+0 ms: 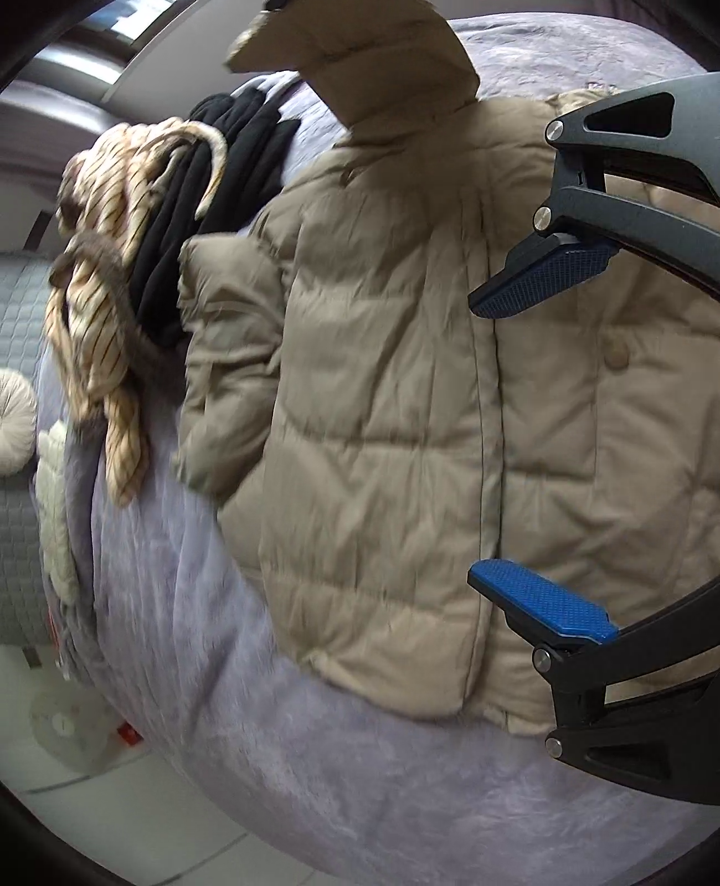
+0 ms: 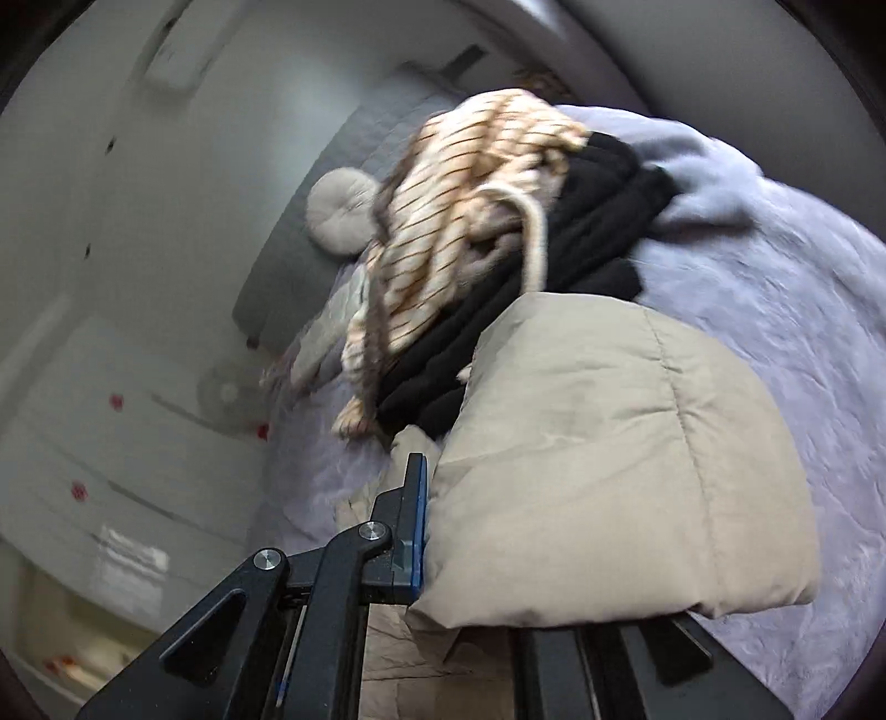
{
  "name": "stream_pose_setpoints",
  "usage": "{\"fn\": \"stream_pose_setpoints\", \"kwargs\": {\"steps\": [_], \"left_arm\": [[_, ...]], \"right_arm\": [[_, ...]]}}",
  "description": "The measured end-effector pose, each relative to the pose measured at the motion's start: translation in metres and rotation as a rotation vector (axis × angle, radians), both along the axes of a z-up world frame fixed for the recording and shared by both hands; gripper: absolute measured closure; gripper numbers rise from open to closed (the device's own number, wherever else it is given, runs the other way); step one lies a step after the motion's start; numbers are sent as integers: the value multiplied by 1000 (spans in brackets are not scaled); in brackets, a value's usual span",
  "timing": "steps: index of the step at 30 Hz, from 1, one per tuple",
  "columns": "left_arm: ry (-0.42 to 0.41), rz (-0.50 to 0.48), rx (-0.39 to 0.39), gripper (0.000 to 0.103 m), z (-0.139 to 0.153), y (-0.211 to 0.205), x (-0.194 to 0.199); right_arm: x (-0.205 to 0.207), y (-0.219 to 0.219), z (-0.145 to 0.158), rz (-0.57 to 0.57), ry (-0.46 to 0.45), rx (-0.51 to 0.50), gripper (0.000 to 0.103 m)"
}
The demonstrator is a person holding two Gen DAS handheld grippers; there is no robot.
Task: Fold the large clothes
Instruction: 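Fold the held sleeve and side over the jacket body with the right tool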
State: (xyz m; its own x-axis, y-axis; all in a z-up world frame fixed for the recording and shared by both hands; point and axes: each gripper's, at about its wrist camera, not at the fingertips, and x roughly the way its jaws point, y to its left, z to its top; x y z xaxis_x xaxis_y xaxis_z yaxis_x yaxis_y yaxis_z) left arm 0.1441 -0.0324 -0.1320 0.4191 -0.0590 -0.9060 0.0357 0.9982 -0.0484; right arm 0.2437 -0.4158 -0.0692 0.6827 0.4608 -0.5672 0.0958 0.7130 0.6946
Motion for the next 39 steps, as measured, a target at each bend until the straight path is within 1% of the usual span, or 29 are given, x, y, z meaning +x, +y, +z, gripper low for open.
{"fn": "stream_pose_setpoints", "kwargs": {"steps": [1, 3, 5, 7, 10, 12, 14, 16, 17, 18, 19, 20, 22, 23, 24, 25, 26, 27, 28, 29, 30, 31, 33, 34, 35, 37, 39], "left_arm": [[-3, 16, 4, 14, 0, 8, 0], [-9, 56, 11, 14, -2, 28, -1], [-8, 85, 12, 14, -5, 43, -2], [-1, 114, 8, 14, -10, 56, -3], [6, 144, 1, 14, -16, 73, -5], [10, 156, -2, 14, -20, 79, -5], [17, 159, -7, 14, -25, 81, -4], [20, 157, -9, 14, -28, 82, -3], [21, 156, -11, 14, -29, 82, -1], [22, 155, -14, 14, -30, 82, -1], [22, 153, -18, 14, -30, 82, 0], [21, 152, -23, 14, -31, 81, 1], [12, 150, -35, 14, -30, 81, 4], [7, 145, -42, 14, -30, 80, 6], [5, 141, -47, 14, -30, 79, 8], [2, 138, -52, 14, -30, 78, 9], [-2, 132, -60, 14, -29, 78, 12], [-5, 130, -67, 14, -29, 78, 12], [-12, 124, -85, 14, -27, 80, 14], [-17, 121, -100, 14, -26, 82, 15], [-22, 123, -120, 14, -24, 85, 15], [-27, 128, -142, 14, -23, 90, 16], [-34, 144, -187, 14, -19, 103, 17], [-35, 152, -199, 14, -18, 108, 17], [-37, 166, -214, 14, -17, 116, 18], [-42, 186, -231, 14, -14, 127, 19], [-46, 204, -252, 14, -12, 137, 18]], "right_arm": [[9, 34, 7, 74, -18, -80, 94], [18, 91, 8, 188, -38, -207, 94], [25, 148, -7, 286, -14, -319, 94], [25, 191, -38, 363, 42, -390, 94], [22, 229, -90, 442, 153, -464, 94], [18, 240, -120, 464, 214, -528, 94], [18, 244, -131, 466, 244, -546, 94], [18, 239, -131, 465, 250, -516, 84], [17, 235, -129, 468, 256, -495, 67], [17, 230, -125, 467, 261, -463, 39], [14, 221, -117, 450, 252, -422, 30], [11, 219, -108, 426, 242, -404, 25], [7, 196, -98, 354, 234, -343, 25], [6, 181, -95, 297, 237, -297, 25], [6, 167, -95, 238, 248, -247, 25], [9, 147, -100, 157, 275, -172, 25], [11, 140, -102, 119, 289, -136, 31], [17, 126, -109, 55, 318, -84, 63], [22, 124, -112, 37, 337, -69, 81], [32, 124, -112, 37, 332, -49, 91], [39, 129, -108, 58, 298, -45, 92], [43, 140, -100, 96, 260, -72, 93], [50, 177, -82, 208, 170, -152, 93], [51, 198, -75, 281, 131, -201, 93], [50, 216, -74, 344, 108, -239, 93], [44, 257, -78, 481, 99, -334, 92], [37, 290, -91, 576, 128, -432, 82]]}}
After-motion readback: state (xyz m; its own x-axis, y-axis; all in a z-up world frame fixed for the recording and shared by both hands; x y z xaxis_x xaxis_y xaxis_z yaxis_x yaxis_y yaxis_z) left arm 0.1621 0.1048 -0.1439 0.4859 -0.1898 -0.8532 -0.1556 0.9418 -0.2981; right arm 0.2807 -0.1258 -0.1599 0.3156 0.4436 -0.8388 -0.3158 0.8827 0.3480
